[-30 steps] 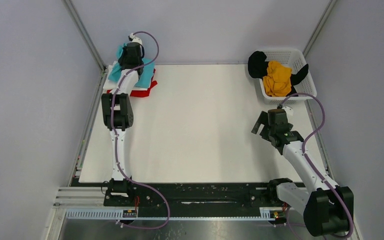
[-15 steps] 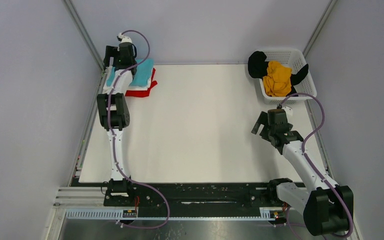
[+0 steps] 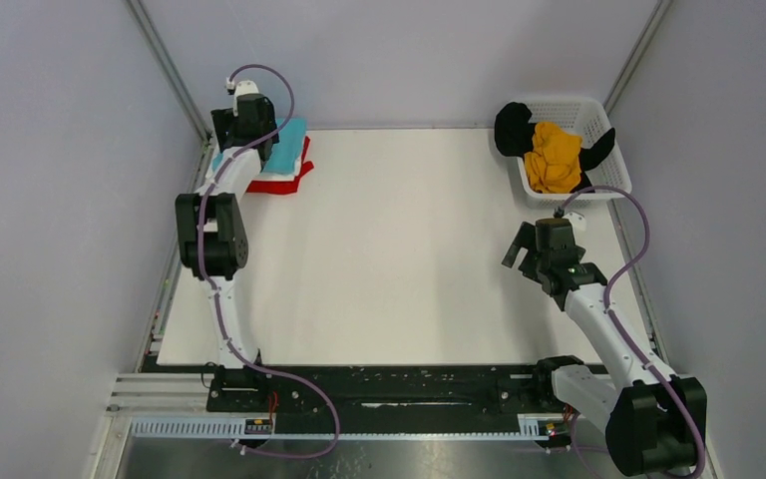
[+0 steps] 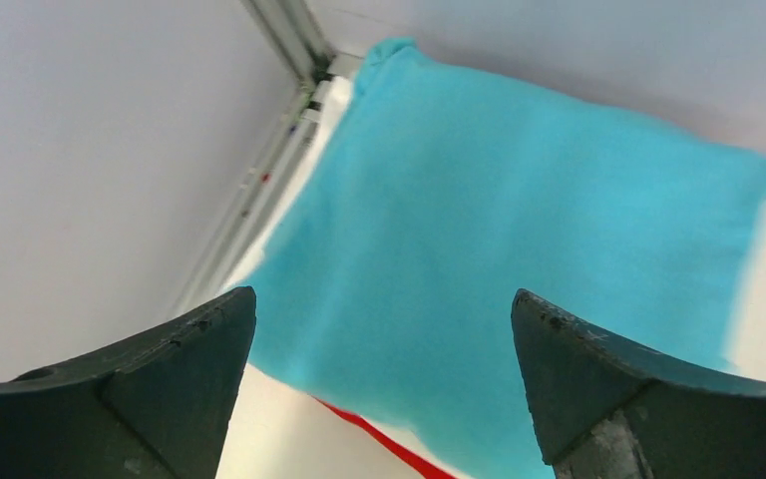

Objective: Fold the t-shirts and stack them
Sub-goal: Put the neatly folded tshirt into the corner of the board with the left arm, then smooth out wrinkles on the folded tshirt, then reset both arms

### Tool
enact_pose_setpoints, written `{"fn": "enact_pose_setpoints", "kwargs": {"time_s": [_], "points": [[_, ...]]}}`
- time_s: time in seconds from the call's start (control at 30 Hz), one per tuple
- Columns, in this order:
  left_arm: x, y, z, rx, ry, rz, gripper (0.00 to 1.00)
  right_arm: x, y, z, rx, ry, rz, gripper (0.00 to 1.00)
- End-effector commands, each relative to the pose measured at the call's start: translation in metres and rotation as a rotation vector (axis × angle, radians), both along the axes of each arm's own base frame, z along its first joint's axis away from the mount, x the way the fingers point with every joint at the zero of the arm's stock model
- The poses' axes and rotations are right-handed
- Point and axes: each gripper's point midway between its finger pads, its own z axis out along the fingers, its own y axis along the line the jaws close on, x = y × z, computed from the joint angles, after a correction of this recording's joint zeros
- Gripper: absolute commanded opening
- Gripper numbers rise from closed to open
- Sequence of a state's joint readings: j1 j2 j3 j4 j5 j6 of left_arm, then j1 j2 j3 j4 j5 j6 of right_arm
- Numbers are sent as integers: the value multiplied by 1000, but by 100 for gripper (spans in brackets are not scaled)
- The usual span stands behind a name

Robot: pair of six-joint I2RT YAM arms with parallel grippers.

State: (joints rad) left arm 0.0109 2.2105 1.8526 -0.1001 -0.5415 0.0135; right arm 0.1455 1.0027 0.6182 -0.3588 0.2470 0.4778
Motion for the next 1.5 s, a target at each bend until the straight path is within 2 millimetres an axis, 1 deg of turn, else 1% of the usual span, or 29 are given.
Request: {"fn": "enact_pose_setpoints", "kwargs": {"time_s": [0.0, 0.07, 0.13, 0.23, 0.37, 0.47, 0.57, 0.67, 0.83, 0.9, 0.97, 1.07, 1.13, 1.2, 1.27, 1.3, 1.33, 1.37, 1.47], "points": [[-3, -45, 69, -290, -273, -101, 99, 5, -4, 14, -13, -40, -17, 99], [-4, -58, 64, -365, -288, -144, 99, 4, -4, 15, -12, -46, -17, 100], [-2, -72, 54, -428, -275, -189, 99, 2, -4, 14, -12, -50, -19, 99], [2, -87, 36, -502, -245, -235, 99, 2, -4, 15, -11, -52, -18, 100], [5, -96, 8, -580, -185, -222, 99, 2, -5, 14, -15, -50, -18, 100], [3, -95, -13, -624, -163, -175, 99, 3, -5, 13, -16, -47, -19, 99], [7, -100, -31, -672, -151, -159, 99, 4, -4, 12, -15, -39, -16, 99], [12, -109, -45, -729, -119, -165, 99, 4, -5, 10, -17, -31, -18, 99], [9, -107, -54, -741, -111, -129, 99, 3, -7, 11, -26, -35, -22, 99], [8, -106, -46, -740, -125, -133, 99, 3, -6, 12, -23, -39, -21, 99], [7, -107, -31, -738, -144, -150, 99, 3, -5, 14, -19, -45, -18, 99], [1, -108, 8, -726, -194, -182, 99, 0, -6, 16, -16, -49, -21, 99], [-10, -108, 36, -718, -229, -198, 99, -2, -7, 20, -16, -60, -27, 100], [-27, -107, 61, -708, -266, -204, 99, -5, -8, 24, -14, -74, -32, 99], [-51, -105, 86, -701, -306, -208, 99, -7, -8, 29, -6, -98, -39, 100], [-65, -105, 92, -706, -320, -204, 99, -9, -8, 31, -2, -106, -42, 99], [-81, -106, 91, -716, -316, -203, 99, -10, -8, 34, 5, -117, -44, 100], [-97, -107, 109, -724, -359, -219, 99, -12, -7, 35, 11, -121, -46, 99], [-145, -114, 119, -797, -366, -207, 99, -19, -7, 35, 30, -129, -58, 99]]}}
